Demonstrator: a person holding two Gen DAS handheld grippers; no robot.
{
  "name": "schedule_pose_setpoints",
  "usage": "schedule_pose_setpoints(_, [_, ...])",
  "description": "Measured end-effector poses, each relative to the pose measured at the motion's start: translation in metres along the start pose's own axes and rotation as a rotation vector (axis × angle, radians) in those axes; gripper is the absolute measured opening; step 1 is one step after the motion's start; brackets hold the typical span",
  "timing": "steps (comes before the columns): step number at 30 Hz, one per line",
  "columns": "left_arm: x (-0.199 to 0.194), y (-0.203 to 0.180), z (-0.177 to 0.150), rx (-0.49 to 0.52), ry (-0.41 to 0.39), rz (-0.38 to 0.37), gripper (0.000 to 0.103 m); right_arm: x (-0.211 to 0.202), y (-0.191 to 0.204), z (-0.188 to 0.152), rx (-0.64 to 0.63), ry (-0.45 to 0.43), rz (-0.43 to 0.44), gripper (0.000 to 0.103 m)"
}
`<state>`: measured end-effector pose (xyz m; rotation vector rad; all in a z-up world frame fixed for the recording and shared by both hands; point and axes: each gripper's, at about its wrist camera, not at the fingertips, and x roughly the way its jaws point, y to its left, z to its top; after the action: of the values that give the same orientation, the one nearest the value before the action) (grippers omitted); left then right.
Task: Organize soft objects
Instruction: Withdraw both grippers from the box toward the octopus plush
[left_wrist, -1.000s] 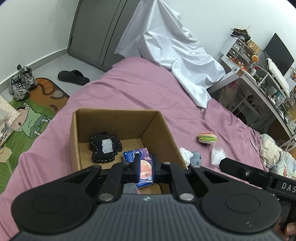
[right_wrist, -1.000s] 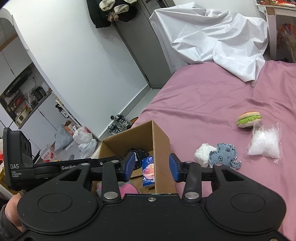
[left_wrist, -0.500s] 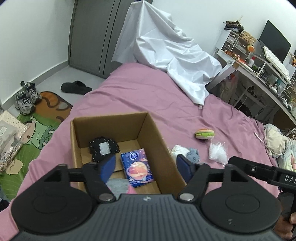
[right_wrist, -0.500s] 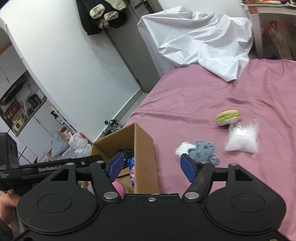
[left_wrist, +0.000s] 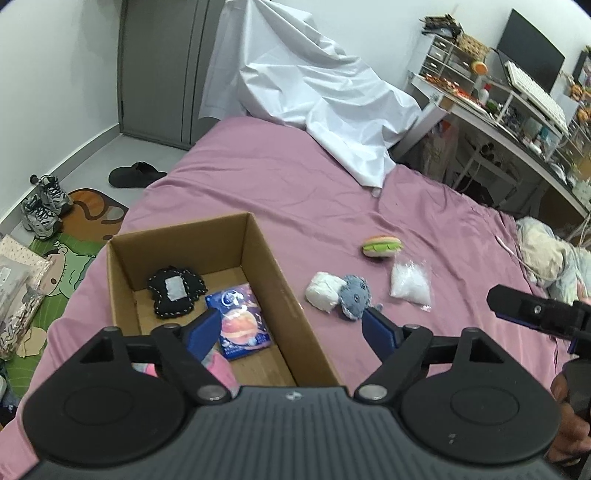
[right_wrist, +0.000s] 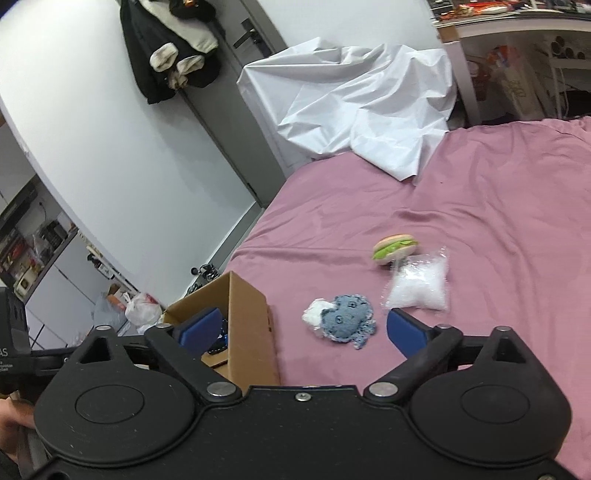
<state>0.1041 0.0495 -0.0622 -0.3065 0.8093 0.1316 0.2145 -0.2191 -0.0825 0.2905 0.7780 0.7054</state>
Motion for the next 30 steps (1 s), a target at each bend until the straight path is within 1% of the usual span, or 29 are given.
schedule_pose_setpoints(5, [-0.002, -0.012, -0.003, 0.029, 0.029, -0.006, 0.084, -0.006, -0.008, -0.002, 0.006, 0.002, -0.006, 0.103])
schedule_pose_setpoints(13, [0.003, -0.029, -0.004, 0.043, 0.066, -0.008, 0.084, -0.015, -0.024, -0.006, 0.009, 0.011, -0.029, 0.103])
schedule_pose_setpoints(23, [0.012, -0.056, -0.001, 0.103, 0.063, -0.029, 0.084, -0.022, -0.05, -0.009, 0.056, -0.01, -0.044, 0.103])
schedule_pose_setpoints(30, [0.025, -0.072, 0.003, 0.134, 0.06, -0.072, 0.084, -0.023, -0.064, -0.01, 0.08, -0.028, -0.056, 0.103])
